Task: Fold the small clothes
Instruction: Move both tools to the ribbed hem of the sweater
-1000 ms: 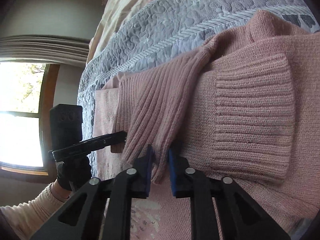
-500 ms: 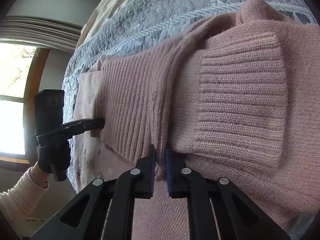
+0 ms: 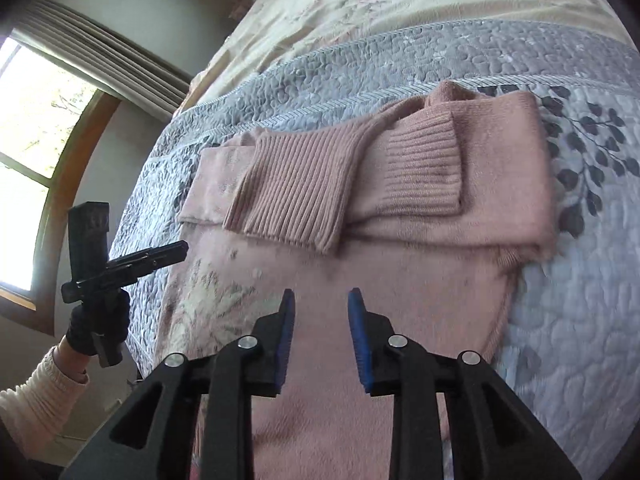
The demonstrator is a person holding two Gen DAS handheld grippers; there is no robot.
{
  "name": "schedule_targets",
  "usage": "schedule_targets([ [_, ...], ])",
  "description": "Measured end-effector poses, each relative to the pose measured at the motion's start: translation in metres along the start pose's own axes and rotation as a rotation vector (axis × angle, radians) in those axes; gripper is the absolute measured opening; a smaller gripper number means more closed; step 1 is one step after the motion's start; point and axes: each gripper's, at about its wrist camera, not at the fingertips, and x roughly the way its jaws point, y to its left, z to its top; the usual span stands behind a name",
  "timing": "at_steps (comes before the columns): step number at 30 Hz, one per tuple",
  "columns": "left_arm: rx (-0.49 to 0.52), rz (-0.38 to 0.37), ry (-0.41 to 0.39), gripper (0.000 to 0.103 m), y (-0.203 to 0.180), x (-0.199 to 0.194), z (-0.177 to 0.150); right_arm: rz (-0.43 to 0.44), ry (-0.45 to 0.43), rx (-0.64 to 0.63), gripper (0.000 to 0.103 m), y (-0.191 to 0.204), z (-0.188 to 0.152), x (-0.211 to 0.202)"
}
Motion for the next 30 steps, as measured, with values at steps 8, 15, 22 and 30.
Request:
schedule_targets([
  [8,-0.033,0.131,-0.085,0.052,-0.005,-0.093,-0.128,-0.071,-0.053,-0.007,0.042,0.036,-0.146,-0.078],
  [15,-0.078,0.213,-0.139,0.059,0.009,-0.159,-0.230,-0.171,-0.070,0.067,0.061,0.051,-0.243,-0.123],
  [22,-0.186,0.206,-0.068,0.061,0.046,-0.143,-0.276,-0.123,-0.037,0.218,0.062,0.025,-0.284,-0.093],
  [30,-0.260,0.112,-0.013,0.061,0.050,-0.100,-0.285,-0.094,0.035,0.355,0.063,-0.011,-0.289,-0.031],
])
